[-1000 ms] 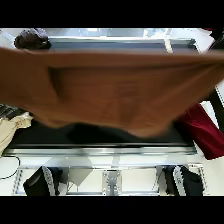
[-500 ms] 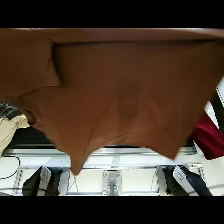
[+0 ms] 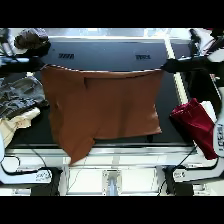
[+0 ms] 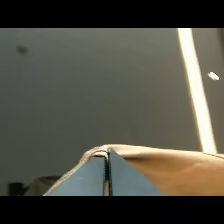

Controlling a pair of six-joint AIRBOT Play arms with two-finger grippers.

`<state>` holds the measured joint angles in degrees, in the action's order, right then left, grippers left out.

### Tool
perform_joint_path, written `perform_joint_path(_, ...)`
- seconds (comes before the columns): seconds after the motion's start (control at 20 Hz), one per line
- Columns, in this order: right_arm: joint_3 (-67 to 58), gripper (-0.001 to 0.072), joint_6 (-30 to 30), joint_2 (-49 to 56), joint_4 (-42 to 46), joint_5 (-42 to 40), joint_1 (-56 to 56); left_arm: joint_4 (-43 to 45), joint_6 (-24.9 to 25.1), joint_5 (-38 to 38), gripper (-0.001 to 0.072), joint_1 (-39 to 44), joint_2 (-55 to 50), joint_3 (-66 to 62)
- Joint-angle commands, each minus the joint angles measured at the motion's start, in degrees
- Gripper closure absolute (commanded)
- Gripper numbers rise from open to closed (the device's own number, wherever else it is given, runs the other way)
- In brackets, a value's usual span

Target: Fold the shirts.

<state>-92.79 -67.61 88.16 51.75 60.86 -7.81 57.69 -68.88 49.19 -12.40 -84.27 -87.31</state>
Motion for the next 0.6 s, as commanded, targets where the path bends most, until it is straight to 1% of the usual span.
perform_joint_path(0.0, -1.3, 0.0699, -2.4, 8.0, 1.7, -18.8, 4.2, 4.3, -2.8, -12.7, 0.0699, 3.9, -8.1, -3.0)
perform_joint_path(0.1, -3.7, 0.0699, -2.4, 9.5, 2.0, -19.2, 4.1, 4.3, -2.8, -12.0, 0.0699, 3.4, -8.6, -3.5)
perform_joint_path(0.15, -4.2, 0.0699, -2.4, 9.5, 2.0, -18.9, 3.9, 4.3, -2.8, -10.1, 0.0699, 3.1, -8.6, -3.5)
perform_joint_path(0.25, -5.2, 0.0699, -2.4, 9.5, 2.3, -15.0, 3.9, 5.8, -2.7, -2.9, 0.0699, 2.8, -8.7, -3.5)
perform_joint_path(0.3, -5.2, 0.0699, -2.4, 9.4, 3.1, -11.9, 3.9, 8.3, -2.7, 1.3, 0.0699, 2.9, -8.7, -3.3)
perform_joint_path(0.35, -5.2, 0.07, -2.4, 9.4, 4.9, -8.0, 4.1, 11.7, -2.7, 4.7, 0.07, 3.1, -8.6, -2.6)
perform_joint_path(0.4, -5.2, 0.07, -2.4, 9.4, 8.3, -4.5, 4.4, 14.2, -2.8, 6.4, 0.07, 3.1, -8.4, -1.4)
perform_joint_path(0.45, -5.2, 0.07, -2.6, 9.4, 12.3, -1.2, 5.0, 15.2, -2.8, 6.5, 0.0701, 3.1, -7.6, 0.8)
perform_joint_path(0.55, -4.8, 0.07, -5.7, 9.4, 19.9, 3.3, 6.4, 16.1, -2.7, 4.7, 0.0701, 3.1, -5.2, 5.6)
